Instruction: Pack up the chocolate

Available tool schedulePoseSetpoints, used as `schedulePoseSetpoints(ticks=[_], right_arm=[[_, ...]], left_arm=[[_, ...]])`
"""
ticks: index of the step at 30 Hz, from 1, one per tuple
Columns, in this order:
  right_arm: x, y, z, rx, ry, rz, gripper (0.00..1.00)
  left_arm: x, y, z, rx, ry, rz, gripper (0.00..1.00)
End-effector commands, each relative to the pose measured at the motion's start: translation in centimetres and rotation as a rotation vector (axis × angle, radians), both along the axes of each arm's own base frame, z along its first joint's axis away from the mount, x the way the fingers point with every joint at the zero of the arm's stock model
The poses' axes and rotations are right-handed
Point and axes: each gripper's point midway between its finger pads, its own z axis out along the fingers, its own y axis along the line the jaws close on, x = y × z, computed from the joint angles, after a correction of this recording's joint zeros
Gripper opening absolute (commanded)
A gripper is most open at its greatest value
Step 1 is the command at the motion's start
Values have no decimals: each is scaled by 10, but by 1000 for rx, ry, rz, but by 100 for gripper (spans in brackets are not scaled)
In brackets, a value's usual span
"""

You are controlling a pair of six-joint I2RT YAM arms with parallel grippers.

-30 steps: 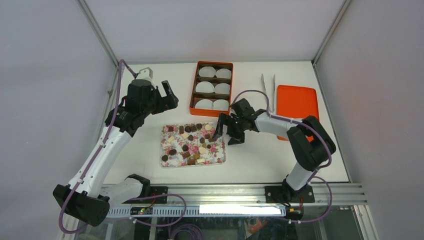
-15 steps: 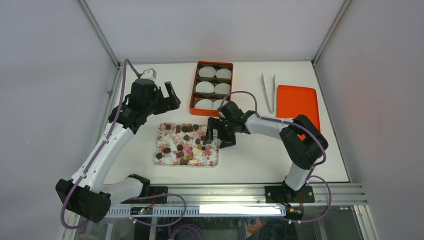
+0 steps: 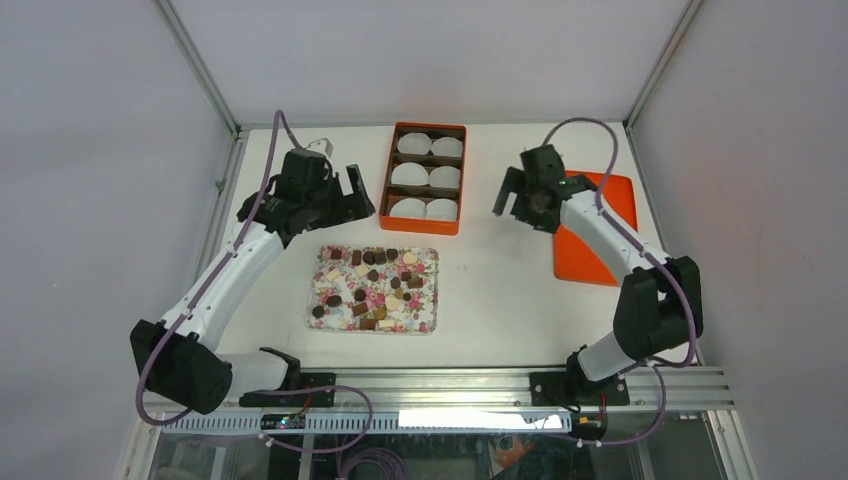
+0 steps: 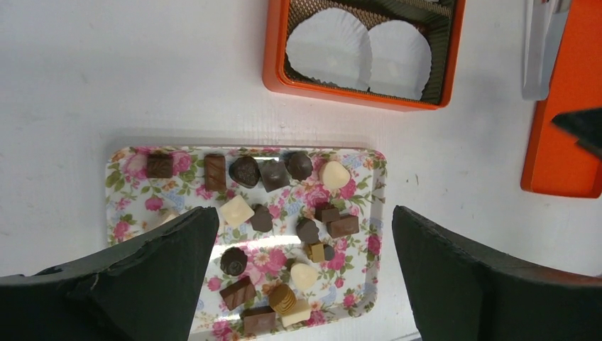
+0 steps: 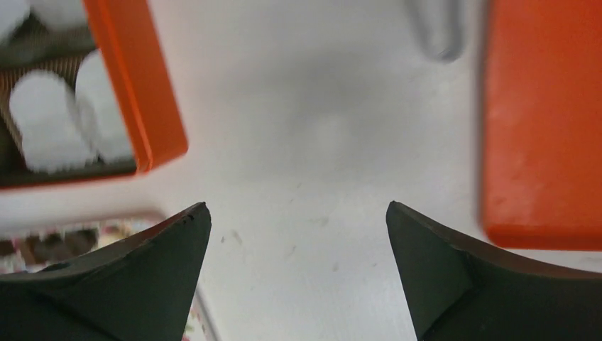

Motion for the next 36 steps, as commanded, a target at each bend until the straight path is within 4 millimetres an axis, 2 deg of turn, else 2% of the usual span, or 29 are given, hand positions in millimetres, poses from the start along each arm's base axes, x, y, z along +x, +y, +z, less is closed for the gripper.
schedulePoseSetpoints(ticks=[1, 4, 7, 9, 12, 15, 20, 27, 36], right_arm=[[46, -65, 33, -146, -92, -142, 99], [82, -88, 38, -186, -101, -188, 99], [114, -102, 29, -216, -52, -203, 99], [135, -106, 13, -247, -12, -183, 99], [162, -108, 9, -286, -11, -148, 99], [177, -109, -2, -304, -23, -121, 99], [190, -107, -19, -250, -39, -89, 99], [194, -106, -49, -227, 16, -53, 99], [198, -93, -69, -156, 42, 12, 96]], left_arm=[[5, -24, 8, -68, 16, -77, 99], [8, -27, 10, -75, 23, -85, 99], [7, -28, 10, -77, 28, -85, 99], [5, -28, 10, -74, 30, -96, 99], [-1, -31, 10, -78, 39, -141, 99], [-4, -32, 7, -76, 49, -158, 99], [-4, -29, 2, -53, 65, -152, 99], [0, -30, -6, -42, 90, -151, 99], [5, -32, -8, -35, 102, -157, 99]])
